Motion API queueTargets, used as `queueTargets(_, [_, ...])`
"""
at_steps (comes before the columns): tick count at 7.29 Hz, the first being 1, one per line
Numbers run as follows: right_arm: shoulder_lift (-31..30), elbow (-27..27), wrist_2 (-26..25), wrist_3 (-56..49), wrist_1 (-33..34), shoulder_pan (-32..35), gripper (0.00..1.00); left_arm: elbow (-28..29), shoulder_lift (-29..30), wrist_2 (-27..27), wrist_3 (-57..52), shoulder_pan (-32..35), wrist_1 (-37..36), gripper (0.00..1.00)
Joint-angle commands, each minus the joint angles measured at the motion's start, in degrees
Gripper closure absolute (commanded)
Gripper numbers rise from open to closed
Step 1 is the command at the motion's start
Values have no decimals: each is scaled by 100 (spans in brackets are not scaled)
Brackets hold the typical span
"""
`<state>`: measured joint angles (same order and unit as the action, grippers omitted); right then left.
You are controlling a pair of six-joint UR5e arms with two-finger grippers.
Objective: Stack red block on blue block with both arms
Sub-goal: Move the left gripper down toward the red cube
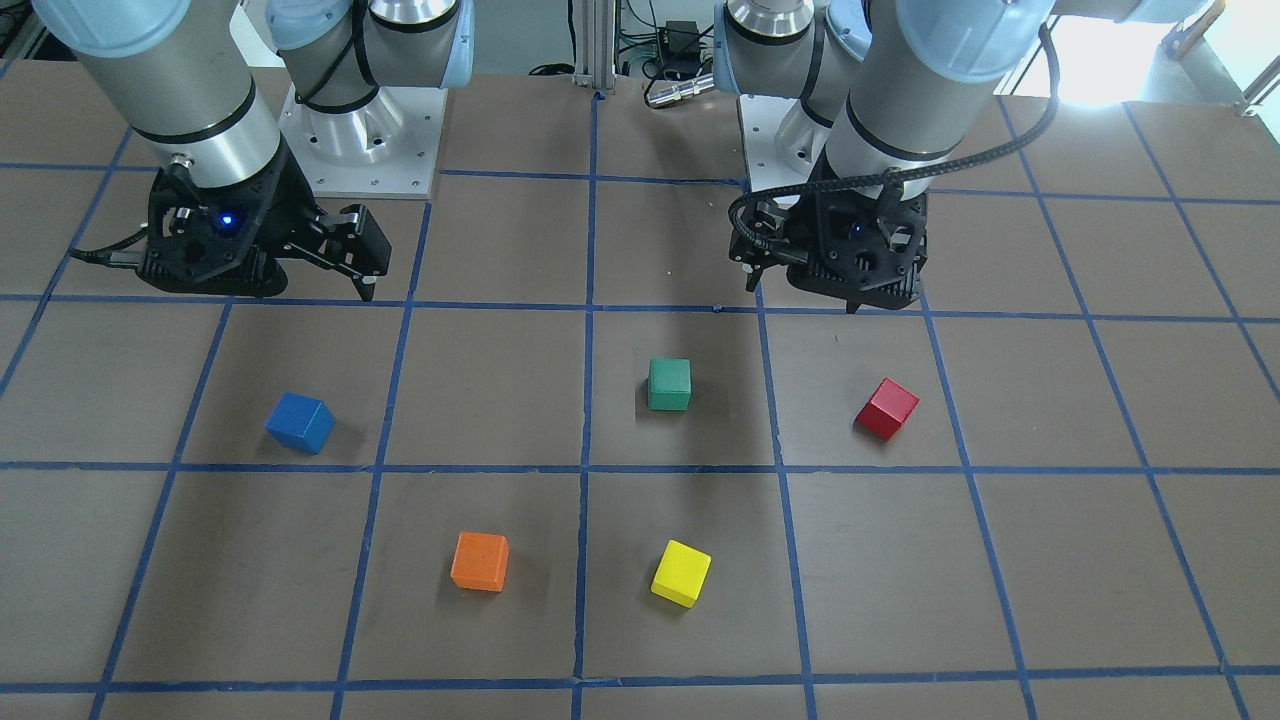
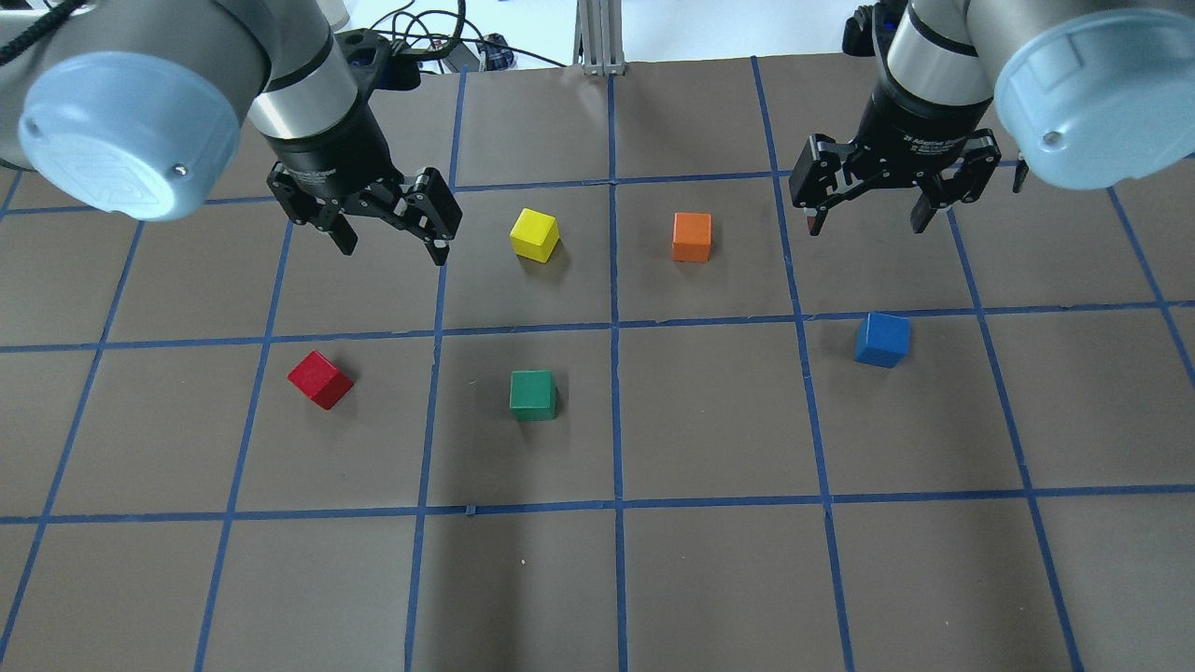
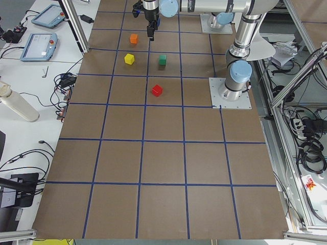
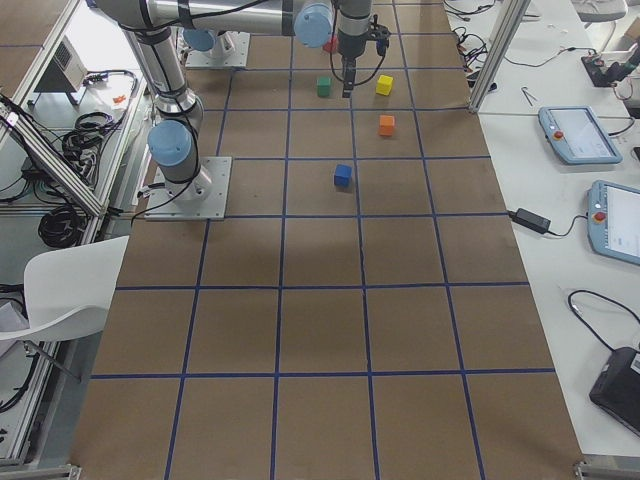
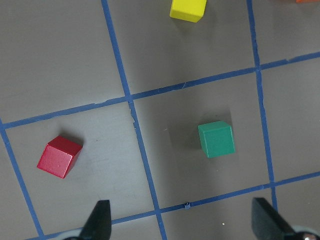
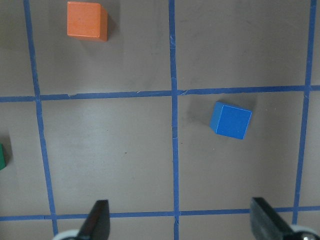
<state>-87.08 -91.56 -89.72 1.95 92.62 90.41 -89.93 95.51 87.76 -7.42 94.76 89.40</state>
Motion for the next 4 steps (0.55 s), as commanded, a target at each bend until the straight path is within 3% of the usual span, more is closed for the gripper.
queueTargets(1, [-10, 15, 8, 42, 10, -15, 0, -260, 2, 56, -40, 103, -403, 0])
queueTargets(4, [-11, 15, -1, 16, 19, -41, 0, -288, -51, 57, -58, 95, -441, 0])
